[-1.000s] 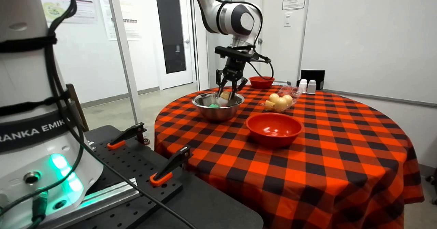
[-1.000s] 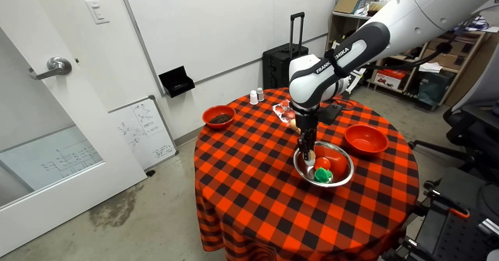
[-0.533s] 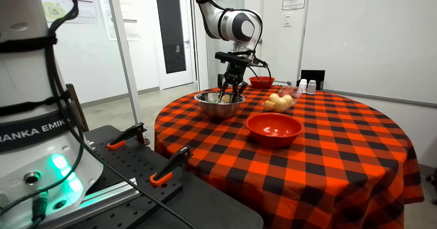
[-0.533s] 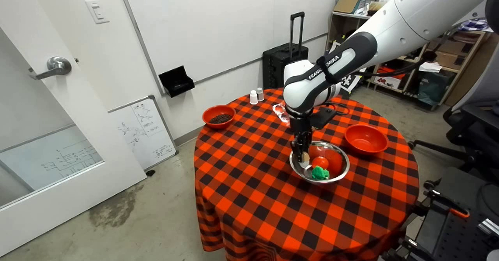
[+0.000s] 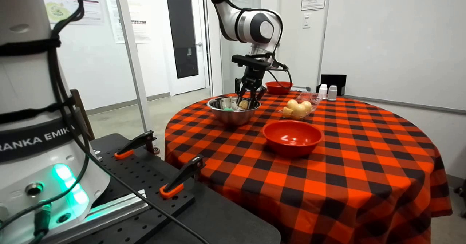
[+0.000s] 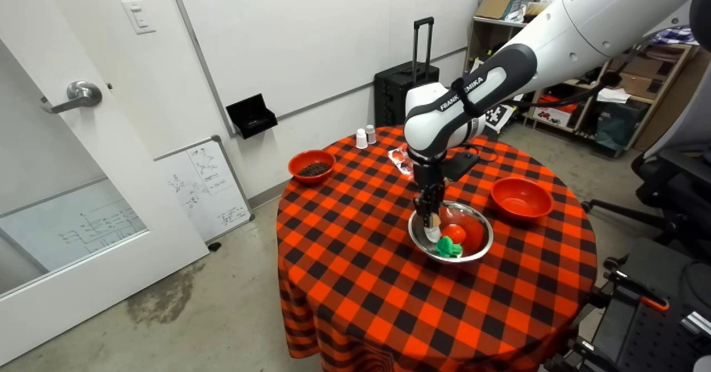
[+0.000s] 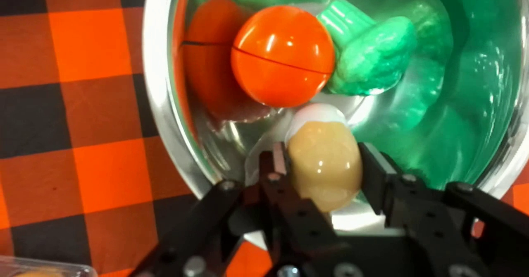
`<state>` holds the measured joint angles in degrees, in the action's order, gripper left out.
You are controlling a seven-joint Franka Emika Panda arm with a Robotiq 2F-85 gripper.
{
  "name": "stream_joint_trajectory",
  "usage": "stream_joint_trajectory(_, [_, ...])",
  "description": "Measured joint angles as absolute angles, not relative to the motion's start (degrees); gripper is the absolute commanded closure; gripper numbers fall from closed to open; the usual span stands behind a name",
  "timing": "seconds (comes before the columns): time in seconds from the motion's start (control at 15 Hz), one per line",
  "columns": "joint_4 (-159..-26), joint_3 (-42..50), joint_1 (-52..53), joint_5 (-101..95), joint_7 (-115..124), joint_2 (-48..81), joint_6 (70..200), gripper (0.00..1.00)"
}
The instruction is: Put the broccoli and tomato in the silver bowl
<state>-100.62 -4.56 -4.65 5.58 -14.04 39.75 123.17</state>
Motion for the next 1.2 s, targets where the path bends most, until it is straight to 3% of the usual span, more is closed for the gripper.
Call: stream_joint_trajectory(1.2, [-100.2,-2.1,-8.3,5.1,-14.3,32.3,120.8,0.81])
